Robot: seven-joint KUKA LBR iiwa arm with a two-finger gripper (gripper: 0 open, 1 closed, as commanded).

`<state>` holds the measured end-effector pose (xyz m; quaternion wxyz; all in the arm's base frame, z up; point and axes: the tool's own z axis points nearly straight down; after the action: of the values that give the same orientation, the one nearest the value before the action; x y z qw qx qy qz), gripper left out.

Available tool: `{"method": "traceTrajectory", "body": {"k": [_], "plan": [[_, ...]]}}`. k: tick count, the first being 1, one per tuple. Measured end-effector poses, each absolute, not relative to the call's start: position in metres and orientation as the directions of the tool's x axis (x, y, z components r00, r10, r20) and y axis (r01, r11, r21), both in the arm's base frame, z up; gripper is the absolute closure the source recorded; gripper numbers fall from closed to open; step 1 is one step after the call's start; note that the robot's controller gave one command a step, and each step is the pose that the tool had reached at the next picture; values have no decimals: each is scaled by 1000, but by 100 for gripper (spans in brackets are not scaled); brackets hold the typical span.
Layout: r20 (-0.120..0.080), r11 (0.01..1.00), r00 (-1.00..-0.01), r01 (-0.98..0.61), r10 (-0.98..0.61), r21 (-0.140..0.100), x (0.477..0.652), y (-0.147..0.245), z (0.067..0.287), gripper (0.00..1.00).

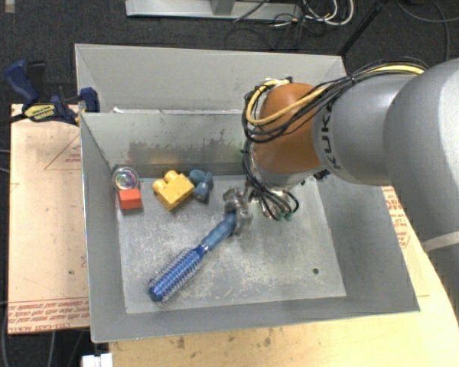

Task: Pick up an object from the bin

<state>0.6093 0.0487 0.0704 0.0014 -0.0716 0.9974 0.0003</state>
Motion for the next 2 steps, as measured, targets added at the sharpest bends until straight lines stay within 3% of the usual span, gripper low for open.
{"method": "traceTrajectory", "body": {"k": [1,2], "plan": [[-2,983,-983,-185,-185,1,612,49,71,100],[-4,981,-981,-194,-194,0,612,45,88,100]]}}
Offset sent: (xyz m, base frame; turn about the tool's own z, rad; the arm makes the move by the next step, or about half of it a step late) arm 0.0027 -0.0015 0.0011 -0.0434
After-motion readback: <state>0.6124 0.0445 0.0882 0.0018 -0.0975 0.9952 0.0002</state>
